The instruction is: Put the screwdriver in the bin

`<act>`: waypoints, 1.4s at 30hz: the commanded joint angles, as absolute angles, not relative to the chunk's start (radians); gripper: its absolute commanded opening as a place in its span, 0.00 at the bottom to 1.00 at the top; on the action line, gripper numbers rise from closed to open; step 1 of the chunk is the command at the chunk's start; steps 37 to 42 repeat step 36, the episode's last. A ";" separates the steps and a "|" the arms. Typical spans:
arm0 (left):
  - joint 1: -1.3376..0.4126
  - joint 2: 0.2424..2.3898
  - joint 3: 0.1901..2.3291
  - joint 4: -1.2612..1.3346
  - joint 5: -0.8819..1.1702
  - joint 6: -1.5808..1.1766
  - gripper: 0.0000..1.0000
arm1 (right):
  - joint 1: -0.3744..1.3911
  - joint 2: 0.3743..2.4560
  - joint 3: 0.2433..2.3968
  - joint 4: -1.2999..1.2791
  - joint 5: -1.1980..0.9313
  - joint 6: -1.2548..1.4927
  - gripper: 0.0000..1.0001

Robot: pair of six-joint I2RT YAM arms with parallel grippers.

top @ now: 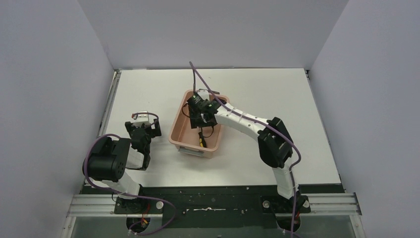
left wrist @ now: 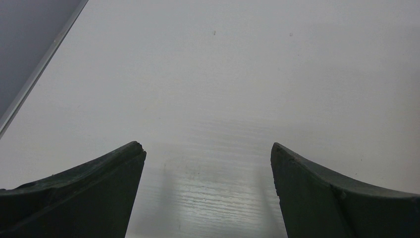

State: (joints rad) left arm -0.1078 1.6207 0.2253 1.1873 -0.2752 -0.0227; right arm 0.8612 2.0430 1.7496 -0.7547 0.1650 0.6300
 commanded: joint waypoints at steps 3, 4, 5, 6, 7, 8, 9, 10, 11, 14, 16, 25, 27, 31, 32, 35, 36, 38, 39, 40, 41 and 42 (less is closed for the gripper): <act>-0.101 1.611 0.249 1.221 -0.264 -0.031 0.97 | 0.842 1.730 1.773 -0.628 0.244 0.460 0.98; -0.101 1.610 0.249 1.220 -0.264 -0.031 0.97 | 0.828 1.688 1.727 -0.600 0.256 0.433 1.00; -0.101 1.610 0.249 1.220 -0.264 -0.032 0.97 | 0.804 1.639 1.686 -0.571 0.265 0.413 1.00; -0.100 1.611 0.249 1.220 -0.264 -0.032 0.97 | 0.772 1.593 1.636 -0.533 0.269 0.385 1.00; -0.101 1.610 0.249 1.220 -0.263 -0.032 0.97 | 0.739 1.537 1.567 -0.489 0.276 0.358 1.00; -0.101 1.611 0.249 1.220 -0.263 -0.031 0.97 | 0.698 1.479 1.491 -0.436 0.295 0.336 1.00; -0.101 1.609 0.249 1.220 -0.263 -0.031 0.97 | 0.661 1.422 1.410 -0.374 0.315 0.305 1.00; -0.101 1.610 0.249 1.220 -0.264 -0.032 0.97 | 0.617 1.363 1.321 -0.311 0.344 0.274 1.00; -0.100 1.611 0.249 1.220 -0.265 -0.031 0.97 | 0.576 1.310 1.243 -0.250 0.360 0.249 1.00; -0.100 1.611 0.249 1.220 -0.263 -0.031 0.97 | 0.440 1.147 1.006 -0.078 0.346 0.208 1.00; -0.101 1.610 0.249 1.220 -0.264 -0.031 0.97 | 0.357 1.072 0.855 0.035 0.340 0.198 1.00; -0.100 1.611 0.250 1.218 -0.263 -0.032 0.97 | 0.206 0.934 0.313 0.448 0.354 0.160 1.00; -0.100 1.611 0.250 1.219 -0.262 -0.032 0.97 | 0.206 0.935 0.248 0.518 0.354 0.161 1.00; -0.101 1.612 0.250 1.218 -0.262 -0.032 0.97 | 0.206 0.927 0.182 0.583 0.351 0.131 1.00; -0.101 1.613 0.250 1.217 -0.262 -0.031 0.97 | 0.208 0.921 0.165 0.604 0.356 0.130 1.00; -0.101 1.612 0.253 1.213 -0.261 -0.032 0.97 | 0.208 0.902 0.122 0.656 0.357 0.123 1.00; -0.101 1.611 0.251 1.217 -0.261 -0.031 0.97 | 0.207 0.898 0.113 0.662 0.357 0.124 1.00; -0.101 1.611 0.251 1.217 -0.261 -0.031 0.97 | 0.207 0.898 0.113 0.662 0.357 0.124 1.00; -0.101 1.611 0.251 1.217 -0.261 -0.031 0.97 | 0.207 0.898 0.113 0.662 0.357 0.124 1.00; -0.101 1.611 0.251 1.217 -0.261 -0.031 0.97 | 0.207 0.898 0.113 0.662 0.357 0.124 1.00; -0.101 1.611 0.251 1.217 -0.261 -0.031 0.97 | 0.207 0.898 0.113 0.662 0.357 0.124 1.00; -0.101 1.611 0.251 1.217 -0.261 -0.031 0.97 | 0.207 0.898 0.113 0.662 0.357 0.124 1.00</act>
